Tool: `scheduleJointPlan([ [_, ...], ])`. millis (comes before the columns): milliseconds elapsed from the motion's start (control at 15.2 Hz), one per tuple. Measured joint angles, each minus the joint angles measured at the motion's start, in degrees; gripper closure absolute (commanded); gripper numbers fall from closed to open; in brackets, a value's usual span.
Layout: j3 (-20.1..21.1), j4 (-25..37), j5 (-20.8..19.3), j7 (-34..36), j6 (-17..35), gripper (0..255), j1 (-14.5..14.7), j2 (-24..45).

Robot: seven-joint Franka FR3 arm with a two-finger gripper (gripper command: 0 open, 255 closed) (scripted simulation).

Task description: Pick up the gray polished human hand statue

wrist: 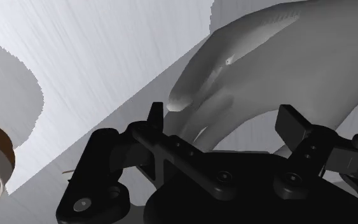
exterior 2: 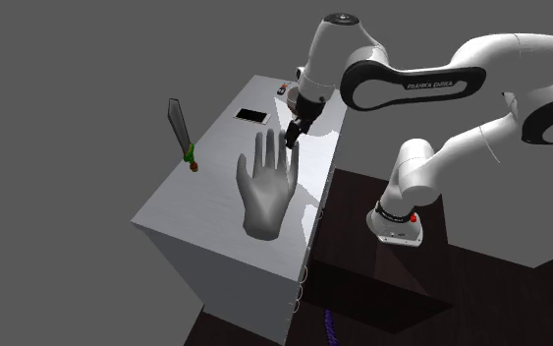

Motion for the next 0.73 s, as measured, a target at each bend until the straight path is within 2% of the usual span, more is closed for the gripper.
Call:
scheduleJointPlan([
  [330,7.02,1.67,0.55,10.55,8.48,0,-1.28,6.49],
  [726,15.88,6.64,-3.15,24.58,17.55,0,-4.76,16.74],
])
